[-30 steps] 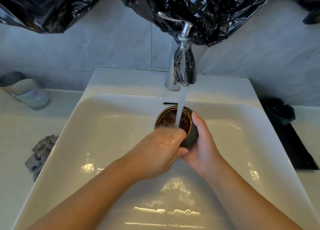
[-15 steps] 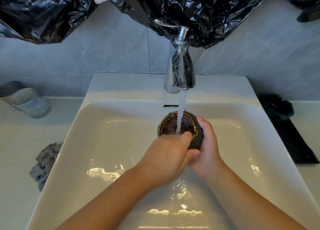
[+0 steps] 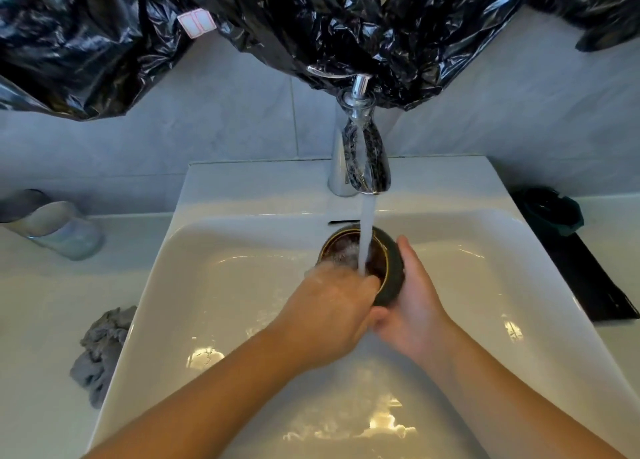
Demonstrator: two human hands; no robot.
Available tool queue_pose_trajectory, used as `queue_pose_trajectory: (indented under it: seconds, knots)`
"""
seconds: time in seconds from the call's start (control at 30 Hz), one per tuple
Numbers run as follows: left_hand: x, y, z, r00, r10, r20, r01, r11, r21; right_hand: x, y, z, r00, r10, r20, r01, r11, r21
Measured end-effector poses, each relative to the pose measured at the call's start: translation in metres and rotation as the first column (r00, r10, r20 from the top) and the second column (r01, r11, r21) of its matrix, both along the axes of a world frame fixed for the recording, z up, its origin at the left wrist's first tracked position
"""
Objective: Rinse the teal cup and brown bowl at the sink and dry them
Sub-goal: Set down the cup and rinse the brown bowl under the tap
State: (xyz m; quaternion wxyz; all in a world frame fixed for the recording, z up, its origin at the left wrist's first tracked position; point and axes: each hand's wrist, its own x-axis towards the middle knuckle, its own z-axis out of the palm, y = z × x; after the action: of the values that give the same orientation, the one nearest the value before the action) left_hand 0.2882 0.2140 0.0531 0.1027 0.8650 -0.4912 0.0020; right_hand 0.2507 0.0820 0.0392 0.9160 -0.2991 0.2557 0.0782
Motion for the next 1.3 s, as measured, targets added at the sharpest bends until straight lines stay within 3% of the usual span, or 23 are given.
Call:
queue_pose_trajectory:
  seconds: [0.13, 0.27, 0.33, 0.43, 0.53, 0.6, 0.7, 0.73, 0.77, 0.83, 0.9, 1.03, 1.17, 1.3]
  knots:
    - [-0.012, -0.009, 0.008, 0.960, 0.002, -0.280, -0.058, 0.979, -0.194, -0.004, 0.003, -0.003, 0.999, -0.045, 0.031, 0.048, 0.994, -0.096]
    - [-0.001, 0.009, -0.004, 0.993, -0.114, -0.031, 0.112, 0.992, -0.051, -0.002, -0.003, 0.000, 0.999, 0.031, -0.012, -0.032, 0.999, -0.041]
    - [-0.009, 0.005, -0.001, 0.993, -0.071, -0.089, 0.058, 0.989, -0.138, -0.003, 0.001, 0.002, 1.000, 0.011, -0.017, -0.012, 0.999, -0.053]
    - [-0.018, -0.007, 0.001, 0.955, -0.017, -0.296, -0.069, 0.959, -0.277, -0.003, 0.004, 0.001, 0.996, -0.072, 0.046, 0.074, 0.996, -0.050]
    - [-0.006, 0.002, -0.002, 0.965, -0.096, -0.246, 0.039, 0.973, -0.229, -0.003, 0.000, 0.002, 0.999, -0.039, 0.003, 0.038, 0.999, 0.034]
    - [-0.005, 0.002, -0.002, 0.969, -0.042, -0.242, -0.019, 0.969, -0.246, -0.005, 0.002, -0.001, 0.999, -0.037, 0.010, 0.037, 0.999, 0.012]
    - [-0.014, -0.012, 0.002, 0.872, 0.036, -0.487, -0.223, 0.917, -0.332, -0.010, 0.010, -0.003, 0.996, -0.067, 0.058, 0.069, 0.996, -0.050]
    - [-0.015, -0.012, 0.001, 0.838, 0.000, -0.545, -0.214, 0.920, -0.328, -0.011, 0.010, -0.002, 0.994, -0.061, 0.086, 0.064, 0.997, -0.038]
    - [-0.011, -0.007, 0.000, 0.870, -0.043, -0.492, -0.126, 0.944, -0.305, -0.012, 0.009, 0.000, 0.994, -0.055, 0.097, 0.057, 0.998, -0.022]
    - [0.007, 0.010, -0.009, 0.979, -0.139, -0.151, 0.111, 0.978, -0.177, -0.011, 0.007, 0.001, 0.996, -0.030, 0.082, 0.030, 1.000, 0.007]
    - [0.027, 0.024, -0.012, 0.972, -0.210, 0.110, 0.205, 0.977, 0.053, -0.008, 0.008, 0.001, 0.999, 0.001, 0.052, -0.002, 1.000, 0.026]
    - [0.037, 0.033, -0.012, 0.932, -0.232, 0.278, 0.156, 0.950, 0.272, -0.001, 0.008, -0.001, 0.999, -0.043, 0.012, 0.043, 0.999, -0.001]
    - [0.022, 0.021, -0.012, 0.915, -0.143, 0.376, 0.030, 0.956, 0.292, -0.003, 0.006, -0.003, 0.999, -0.031, 0.013, 0.032, 0.997, -0.076]
    - [0.012, 0.015, -0.002, 0.907, -0.136, 0.400, 0.067, 0.981, 0.182, -0.006, 0.005, -0.006, 0.998, -0.059, 0.027, 0.062, 0.994, -0.091]
